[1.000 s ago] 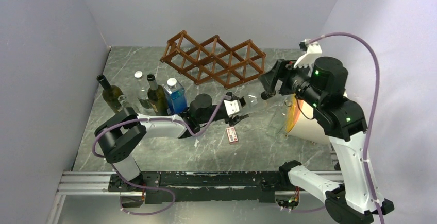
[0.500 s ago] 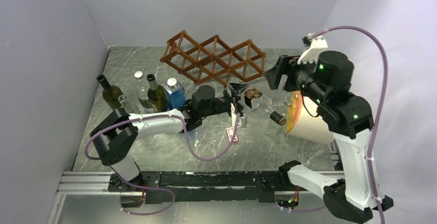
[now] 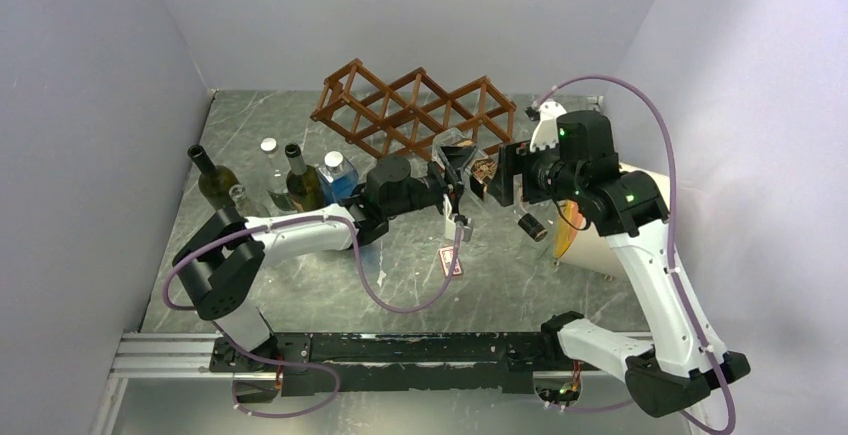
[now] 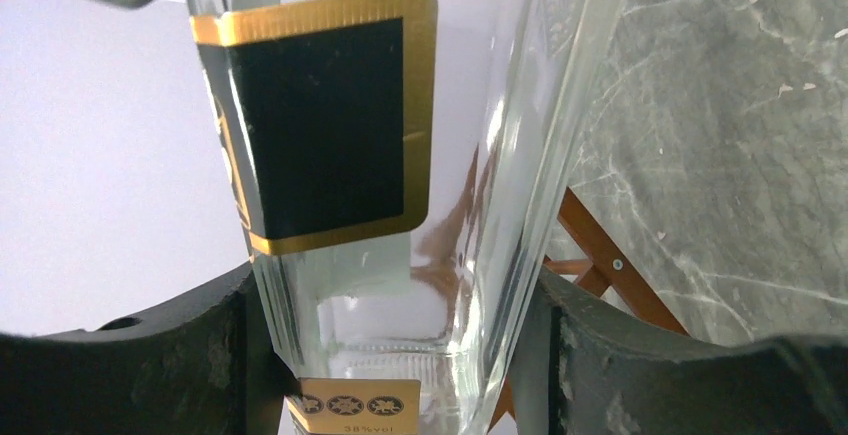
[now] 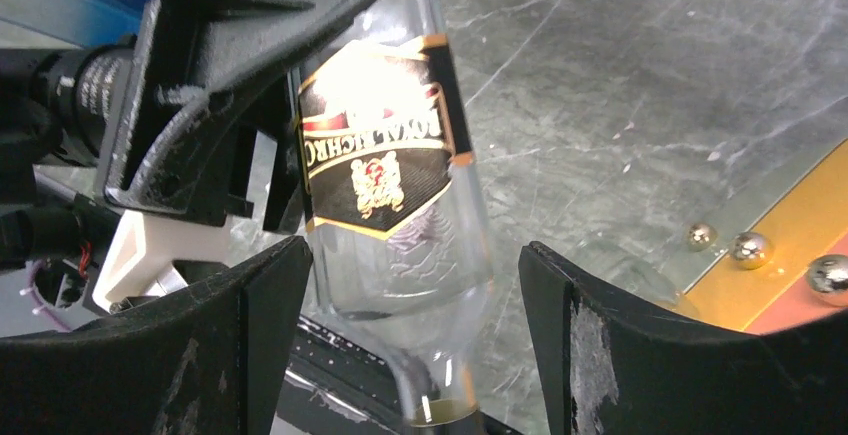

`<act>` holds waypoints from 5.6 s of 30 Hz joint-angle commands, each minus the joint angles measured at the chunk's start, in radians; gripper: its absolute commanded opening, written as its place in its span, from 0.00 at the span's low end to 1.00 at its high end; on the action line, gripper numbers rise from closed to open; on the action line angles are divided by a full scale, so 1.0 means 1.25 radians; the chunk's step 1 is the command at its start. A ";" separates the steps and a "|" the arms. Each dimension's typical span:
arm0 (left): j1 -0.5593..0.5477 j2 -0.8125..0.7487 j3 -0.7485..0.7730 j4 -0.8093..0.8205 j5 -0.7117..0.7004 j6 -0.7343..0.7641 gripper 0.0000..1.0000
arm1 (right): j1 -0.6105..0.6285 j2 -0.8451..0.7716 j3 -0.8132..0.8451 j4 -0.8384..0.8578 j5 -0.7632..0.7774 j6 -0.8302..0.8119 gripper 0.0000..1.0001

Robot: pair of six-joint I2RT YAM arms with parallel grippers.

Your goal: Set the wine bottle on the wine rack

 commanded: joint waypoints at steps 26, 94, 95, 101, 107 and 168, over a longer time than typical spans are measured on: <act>0.017 -0.047 0.104 0.100 0.019 -0.003 0.07 | 0.012 0.052 -0.104 0.119 -0.018 0.009 0.53; 0.032 -0.423 0.230 -0.611 -0.311 -1.150 1.00 | 0.055 -0.009 -0.222 0.339 0.049 0.112 0.00; 0.031 -0.430 0.231 -0.629 -0.316 -1.145 1.00 | 0.061 0.002 -0.229 0.346 0.052 0.110 0.00; 0.031 -0.471 0.214 -0.685 -0.371 -1.119 1.00 | 0.129 0.087 -0.248 0.402 0.143 0.128 0.00; 0.032 -0.500 0.197 -0.752 -0.451 -1.117 0.99 | 0.222 0.161 -0.287 0.485 0.311 0.185 0.00; 0.032 -0.578 0.098 -0.703 -0.382 -1.085 0.98 | 0.181 0.463 -0.405 1.165 0.486 0.468 0.00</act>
